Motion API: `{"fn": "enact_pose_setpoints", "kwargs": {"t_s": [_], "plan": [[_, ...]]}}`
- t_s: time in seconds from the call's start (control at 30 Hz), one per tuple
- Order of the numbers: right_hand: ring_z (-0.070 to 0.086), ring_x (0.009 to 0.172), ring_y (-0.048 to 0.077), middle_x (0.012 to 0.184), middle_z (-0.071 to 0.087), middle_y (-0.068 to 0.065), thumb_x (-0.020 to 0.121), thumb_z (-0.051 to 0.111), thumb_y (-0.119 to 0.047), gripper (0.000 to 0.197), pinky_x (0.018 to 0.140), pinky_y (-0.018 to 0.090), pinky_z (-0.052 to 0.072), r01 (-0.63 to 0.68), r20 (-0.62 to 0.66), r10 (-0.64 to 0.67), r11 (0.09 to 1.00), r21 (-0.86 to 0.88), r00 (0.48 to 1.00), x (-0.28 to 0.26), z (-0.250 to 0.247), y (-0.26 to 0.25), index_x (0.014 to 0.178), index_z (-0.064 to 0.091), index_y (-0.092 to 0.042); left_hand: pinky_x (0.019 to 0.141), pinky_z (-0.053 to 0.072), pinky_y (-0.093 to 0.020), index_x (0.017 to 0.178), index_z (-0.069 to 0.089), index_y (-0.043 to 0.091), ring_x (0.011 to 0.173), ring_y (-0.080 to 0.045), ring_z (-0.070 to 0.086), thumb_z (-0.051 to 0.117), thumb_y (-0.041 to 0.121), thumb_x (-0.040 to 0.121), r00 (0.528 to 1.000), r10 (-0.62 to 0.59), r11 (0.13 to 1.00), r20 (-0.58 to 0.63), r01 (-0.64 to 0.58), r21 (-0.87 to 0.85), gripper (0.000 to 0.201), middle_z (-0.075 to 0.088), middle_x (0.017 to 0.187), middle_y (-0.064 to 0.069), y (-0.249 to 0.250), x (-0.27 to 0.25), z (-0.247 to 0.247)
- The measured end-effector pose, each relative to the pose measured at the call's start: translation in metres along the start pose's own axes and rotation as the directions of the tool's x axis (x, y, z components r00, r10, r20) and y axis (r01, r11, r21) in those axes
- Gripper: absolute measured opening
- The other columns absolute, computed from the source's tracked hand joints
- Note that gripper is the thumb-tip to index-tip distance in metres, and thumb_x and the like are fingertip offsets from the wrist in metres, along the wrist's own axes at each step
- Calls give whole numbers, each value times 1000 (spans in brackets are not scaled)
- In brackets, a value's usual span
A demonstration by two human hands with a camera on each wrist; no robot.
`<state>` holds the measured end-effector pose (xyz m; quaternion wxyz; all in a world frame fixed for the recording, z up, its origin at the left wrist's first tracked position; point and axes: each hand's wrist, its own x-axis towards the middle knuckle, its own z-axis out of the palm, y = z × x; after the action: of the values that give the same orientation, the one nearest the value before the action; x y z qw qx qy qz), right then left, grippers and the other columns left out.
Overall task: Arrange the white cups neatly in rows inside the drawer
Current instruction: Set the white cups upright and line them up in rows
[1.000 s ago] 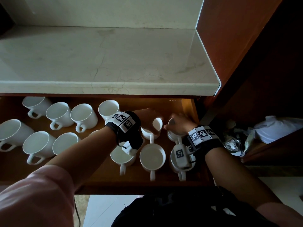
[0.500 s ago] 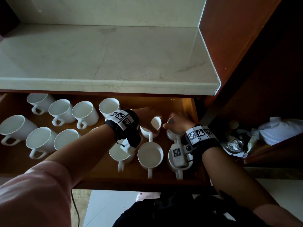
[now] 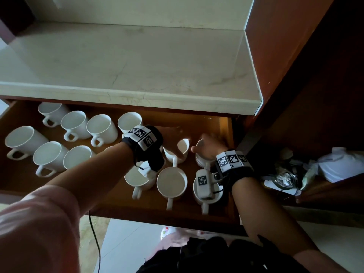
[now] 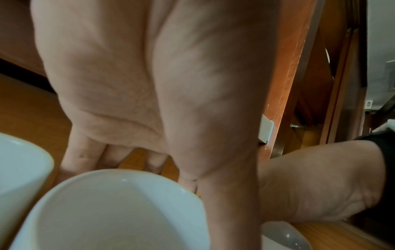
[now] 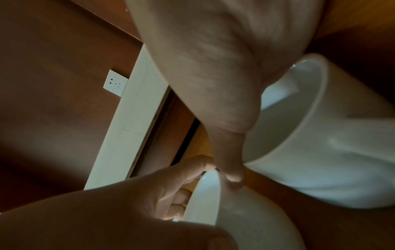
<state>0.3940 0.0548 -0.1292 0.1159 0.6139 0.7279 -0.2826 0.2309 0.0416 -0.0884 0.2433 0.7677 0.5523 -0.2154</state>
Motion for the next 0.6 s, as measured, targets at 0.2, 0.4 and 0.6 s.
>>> {"fn": "enact_pose_setpoints", "kwargs": {"t_s": [0.2,0.4,0.6], "plan": [[47,122,33,132,49,11,75,55,-67,57,100,47,38,2,28,-3,1000,13,1000,1,-1,-2,107,53,-21,113,29,-45,149,21,34,141,-24,27,63,61,78,999,-27,1000,29,27,-4,87,27,154,-2,-2,3,2],[33,135,32,148,32,12,81,53,-66,79,107,48,32,-39,30,38,999,12,999,-7,-5,-4,141,32,-20,116,21,-46,151,20,28,143,-25,20,55,55,88,997,48,996,-62,-52,-71,77,24,156,-3,-21,-10,0],[37,132,26,146,34,9,84,56,-60,74,103,37,33,-46,-40,48,998,43,998,-31,-18,-20,142,34,-19,110,26,-47,148,29,23,139,-29,28,55,51,89,977,128,989,-170,-138,-50,71,34,150,-6,-60,-25,7]]}}
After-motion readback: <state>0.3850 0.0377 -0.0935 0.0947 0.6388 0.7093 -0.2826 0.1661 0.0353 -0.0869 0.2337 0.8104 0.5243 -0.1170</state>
